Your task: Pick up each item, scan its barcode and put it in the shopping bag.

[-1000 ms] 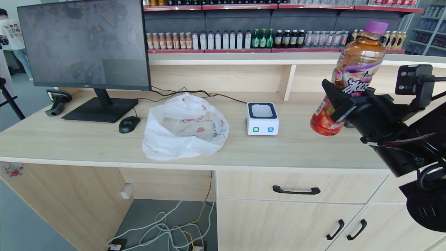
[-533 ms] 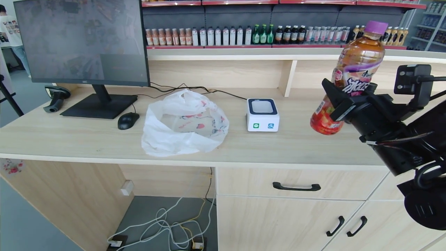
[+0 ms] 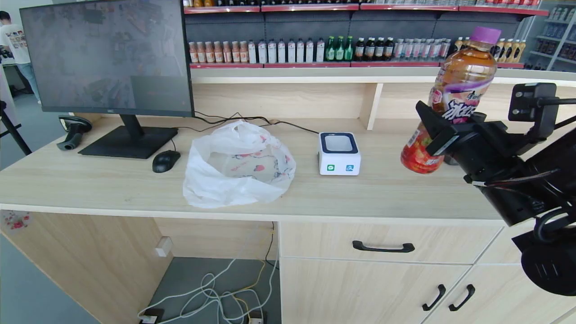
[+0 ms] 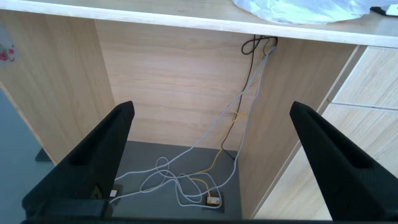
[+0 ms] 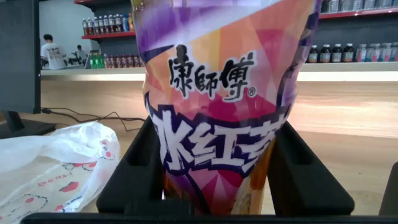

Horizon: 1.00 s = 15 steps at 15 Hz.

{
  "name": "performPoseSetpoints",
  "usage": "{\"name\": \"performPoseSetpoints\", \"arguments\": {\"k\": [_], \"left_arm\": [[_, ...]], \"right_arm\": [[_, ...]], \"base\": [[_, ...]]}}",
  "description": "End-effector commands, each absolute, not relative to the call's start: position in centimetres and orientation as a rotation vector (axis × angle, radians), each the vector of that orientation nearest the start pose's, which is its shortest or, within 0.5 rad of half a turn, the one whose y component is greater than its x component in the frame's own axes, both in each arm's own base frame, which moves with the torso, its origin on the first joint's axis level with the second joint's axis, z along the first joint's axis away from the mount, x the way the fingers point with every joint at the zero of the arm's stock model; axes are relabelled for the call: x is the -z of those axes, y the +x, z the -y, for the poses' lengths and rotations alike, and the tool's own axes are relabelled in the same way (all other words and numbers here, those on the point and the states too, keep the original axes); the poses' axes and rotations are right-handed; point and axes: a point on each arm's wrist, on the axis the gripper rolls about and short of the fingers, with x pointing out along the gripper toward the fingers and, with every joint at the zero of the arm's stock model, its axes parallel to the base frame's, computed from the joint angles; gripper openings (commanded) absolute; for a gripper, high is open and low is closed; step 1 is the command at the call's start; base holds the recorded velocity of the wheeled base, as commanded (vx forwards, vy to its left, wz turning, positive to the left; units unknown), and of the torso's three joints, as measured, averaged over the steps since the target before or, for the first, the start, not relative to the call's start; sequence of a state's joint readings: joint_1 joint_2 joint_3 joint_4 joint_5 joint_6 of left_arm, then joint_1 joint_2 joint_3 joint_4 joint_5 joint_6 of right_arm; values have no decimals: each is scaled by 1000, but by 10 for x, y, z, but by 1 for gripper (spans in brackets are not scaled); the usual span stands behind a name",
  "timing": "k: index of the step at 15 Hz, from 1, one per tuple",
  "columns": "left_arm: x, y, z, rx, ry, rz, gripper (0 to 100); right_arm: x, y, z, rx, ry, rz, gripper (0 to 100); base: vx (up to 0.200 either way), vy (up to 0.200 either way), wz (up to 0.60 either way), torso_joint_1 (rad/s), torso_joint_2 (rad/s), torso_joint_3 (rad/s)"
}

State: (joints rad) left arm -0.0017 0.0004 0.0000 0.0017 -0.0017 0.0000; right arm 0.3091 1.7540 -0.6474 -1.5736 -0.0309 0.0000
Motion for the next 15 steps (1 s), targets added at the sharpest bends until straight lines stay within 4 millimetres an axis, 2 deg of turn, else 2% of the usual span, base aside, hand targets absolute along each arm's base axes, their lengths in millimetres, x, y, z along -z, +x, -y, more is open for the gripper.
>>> {"name": "performPoseSetpoints", "arguments": {"k": [1,10,15], "left_arm": [[-75,-23,0,3,0,-2,100],[-75,-23,0,3,0,-2,100],[-75,-23,0,3,0,-2,100]], "right_arm": [[-220,280,-88,-272,80,467,0],[-222,284,-87,-265,83,476,0],[-224,284,-87,-265,84,485,0]], "base": [[0,0,0,0,0,0],[0,0,0,0,0,0],[0,0,600,2,0,4]]}}
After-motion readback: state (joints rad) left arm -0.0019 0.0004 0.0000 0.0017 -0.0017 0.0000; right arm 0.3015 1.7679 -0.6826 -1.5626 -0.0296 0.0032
